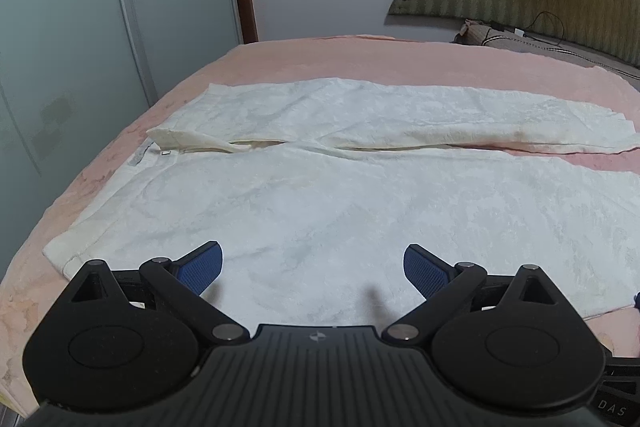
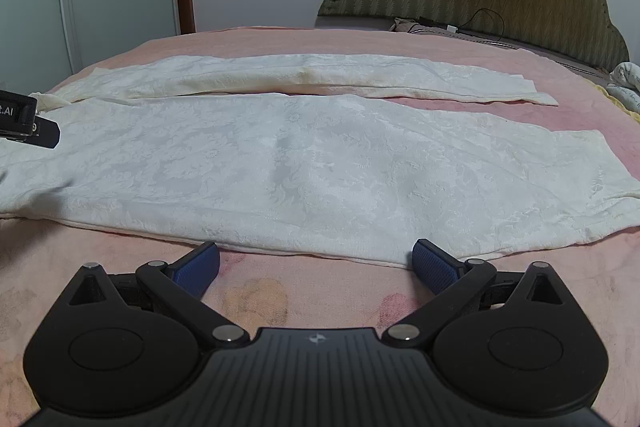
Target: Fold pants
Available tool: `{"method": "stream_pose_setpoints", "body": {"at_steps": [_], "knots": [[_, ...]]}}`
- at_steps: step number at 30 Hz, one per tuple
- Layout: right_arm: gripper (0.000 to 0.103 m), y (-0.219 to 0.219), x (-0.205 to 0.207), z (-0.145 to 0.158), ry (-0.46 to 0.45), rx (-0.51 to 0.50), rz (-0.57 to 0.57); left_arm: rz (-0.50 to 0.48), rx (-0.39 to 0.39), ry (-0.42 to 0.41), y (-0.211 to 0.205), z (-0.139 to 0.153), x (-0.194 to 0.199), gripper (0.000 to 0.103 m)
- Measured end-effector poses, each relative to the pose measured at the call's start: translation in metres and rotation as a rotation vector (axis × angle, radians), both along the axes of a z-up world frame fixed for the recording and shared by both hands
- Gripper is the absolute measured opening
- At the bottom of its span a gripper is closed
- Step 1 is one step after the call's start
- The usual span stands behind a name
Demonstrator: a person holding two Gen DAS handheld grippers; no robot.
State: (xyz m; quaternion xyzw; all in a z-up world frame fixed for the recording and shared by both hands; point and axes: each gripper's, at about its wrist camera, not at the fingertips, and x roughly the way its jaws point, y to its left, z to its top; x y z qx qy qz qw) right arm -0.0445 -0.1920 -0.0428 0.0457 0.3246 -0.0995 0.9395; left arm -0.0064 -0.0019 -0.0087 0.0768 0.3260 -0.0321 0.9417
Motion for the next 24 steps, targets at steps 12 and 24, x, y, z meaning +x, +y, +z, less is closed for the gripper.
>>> {"method": "stream_pose_setpoints", "body": {"at_steps": [12, 24], "knots": [[0.103, 0.0000, -0.0003, 0.0000, 0.000, 0.000, 0.000, -0.002, 0.005, 0.006, -0.0019, -0.0009, -0.0014, 0.099], [0.103, 0.0001, -0.0001, -0.0001, -0.001, 0.000, 0.000, -0.001, 0.006, 0.014, -0.0026, -0.0027, -0.0004, 0.099]]}}
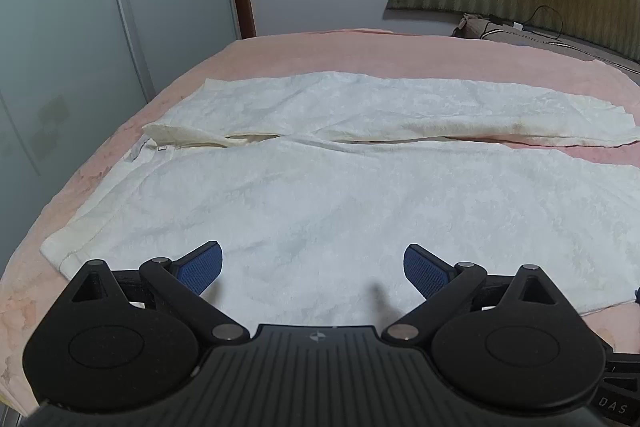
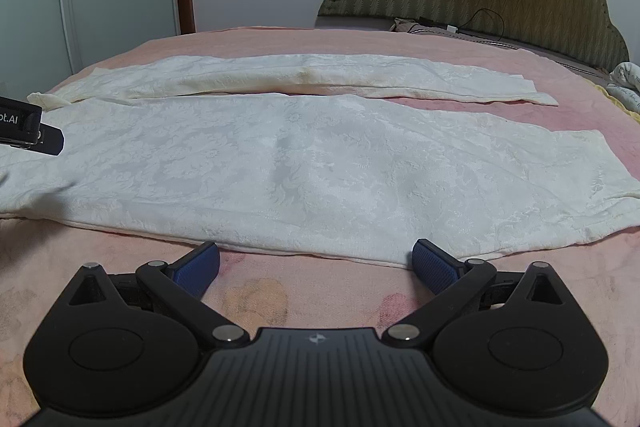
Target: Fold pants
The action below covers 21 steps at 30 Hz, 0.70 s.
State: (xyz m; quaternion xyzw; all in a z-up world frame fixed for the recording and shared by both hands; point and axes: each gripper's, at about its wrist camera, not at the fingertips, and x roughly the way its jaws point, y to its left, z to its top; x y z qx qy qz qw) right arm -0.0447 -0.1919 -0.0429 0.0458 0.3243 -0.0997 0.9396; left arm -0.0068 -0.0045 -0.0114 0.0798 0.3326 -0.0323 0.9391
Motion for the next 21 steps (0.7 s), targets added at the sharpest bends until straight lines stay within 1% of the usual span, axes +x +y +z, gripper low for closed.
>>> {"method": "stream_pose_setpoints", "body": {"at_steps": [21], "knots": [[0.103, 0.0000, -0.0001, -0.0003, -0.001, 0.000, 0.000, 0.008, -0.005, -0.006, 0.0015, -0.0008, -0.0012, 0.099]]}}
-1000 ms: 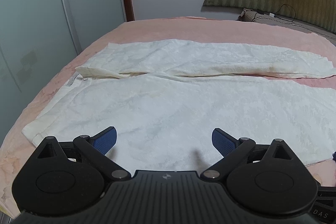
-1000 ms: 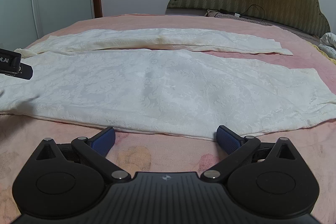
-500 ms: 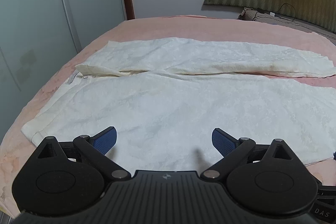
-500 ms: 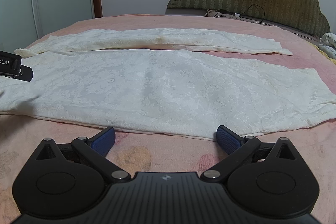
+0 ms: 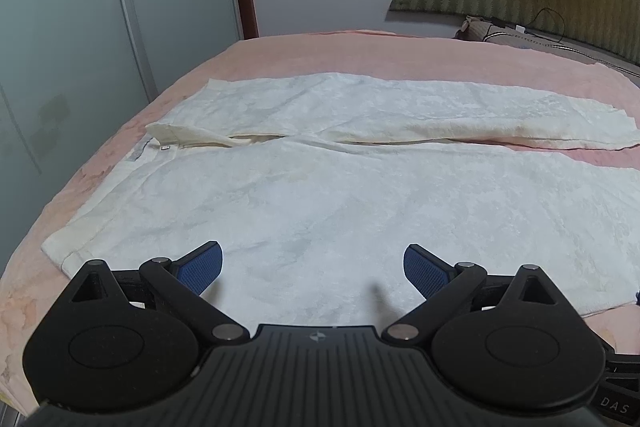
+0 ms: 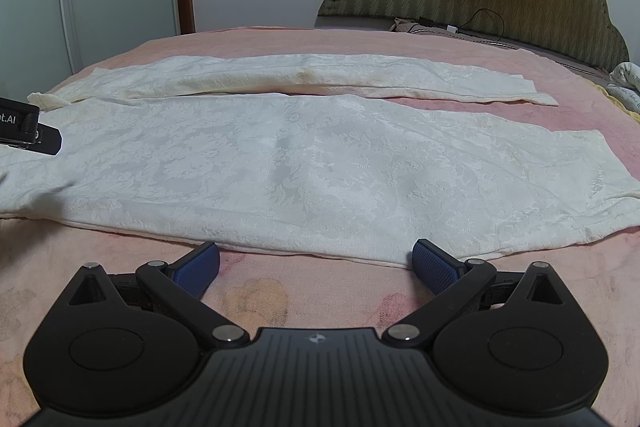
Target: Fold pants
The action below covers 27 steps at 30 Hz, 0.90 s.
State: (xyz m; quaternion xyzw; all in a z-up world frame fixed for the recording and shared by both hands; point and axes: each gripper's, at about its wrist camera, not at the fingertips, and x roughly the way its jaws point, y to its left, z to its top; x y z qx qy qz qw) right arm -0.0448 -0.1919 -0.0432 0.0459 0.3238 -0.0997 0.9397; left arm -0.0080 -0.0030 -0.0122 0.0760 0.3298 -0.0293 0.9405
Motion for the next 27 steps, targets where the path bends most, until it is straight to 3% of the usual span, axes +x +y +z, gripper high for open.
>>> {"method": "stream_pose_setpoints", "body": {"at_steps": [27], "knots": [[0.103, -0.0005, -0.0001, -0.0002, -0.001, 0.000, 0.000, -0.005, 0.010, 0.009, -0.0003, 0.0036, 0.0001, 0.099]]}}
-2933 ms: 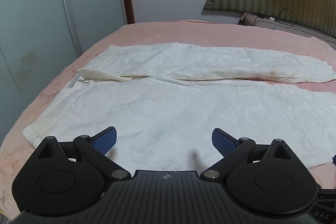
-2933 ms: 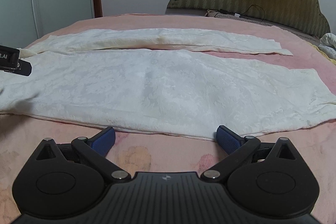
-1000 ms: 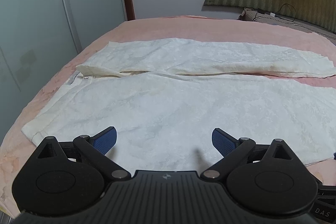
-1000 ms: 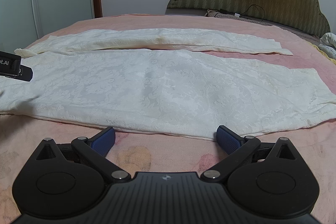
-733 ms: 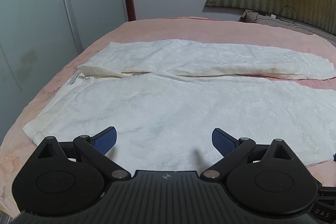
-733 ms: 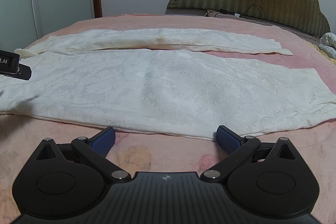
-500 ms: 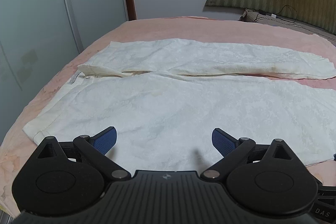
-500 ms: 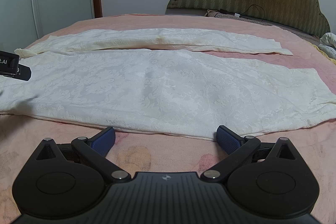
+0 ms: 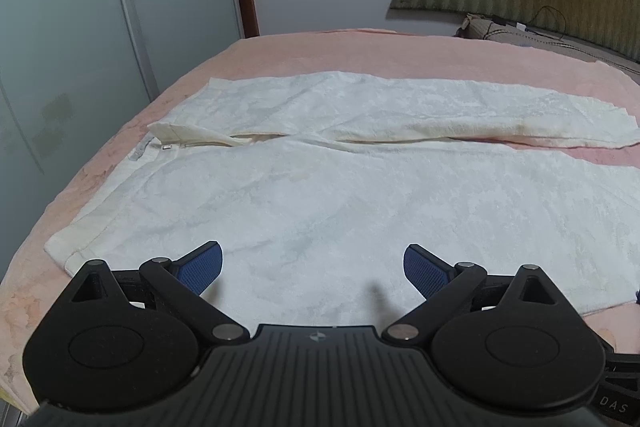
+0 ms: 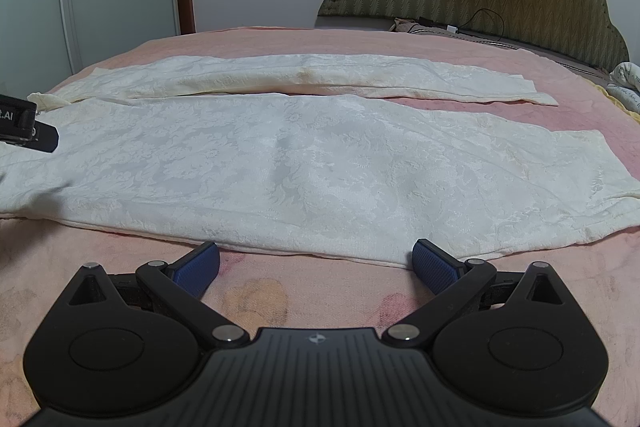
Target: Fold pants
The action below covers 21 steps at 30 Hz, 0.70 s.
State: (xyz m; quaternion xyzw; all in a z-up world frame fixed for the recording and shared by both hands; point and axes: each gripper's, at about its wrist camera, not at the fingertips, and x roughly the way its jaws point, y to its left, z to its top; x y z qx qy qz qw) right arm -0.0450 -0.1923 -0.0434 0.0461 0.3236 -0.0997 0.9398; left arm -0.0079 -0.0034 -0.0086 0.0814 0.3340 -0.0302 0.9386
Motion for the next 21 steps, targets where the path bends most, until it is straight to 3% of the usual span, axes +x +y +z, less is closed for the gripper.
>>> {"method": "stream_pose_setpoints", "body": {"at_steps": [21], "knots": [[0.103, 0.0001, -0.0001, 0.0001, 0.000, 0.000, 0.000, 0.011, -0.008, 0.007, 0.0025, -0.0040, -0.0001, 0.099]]}}
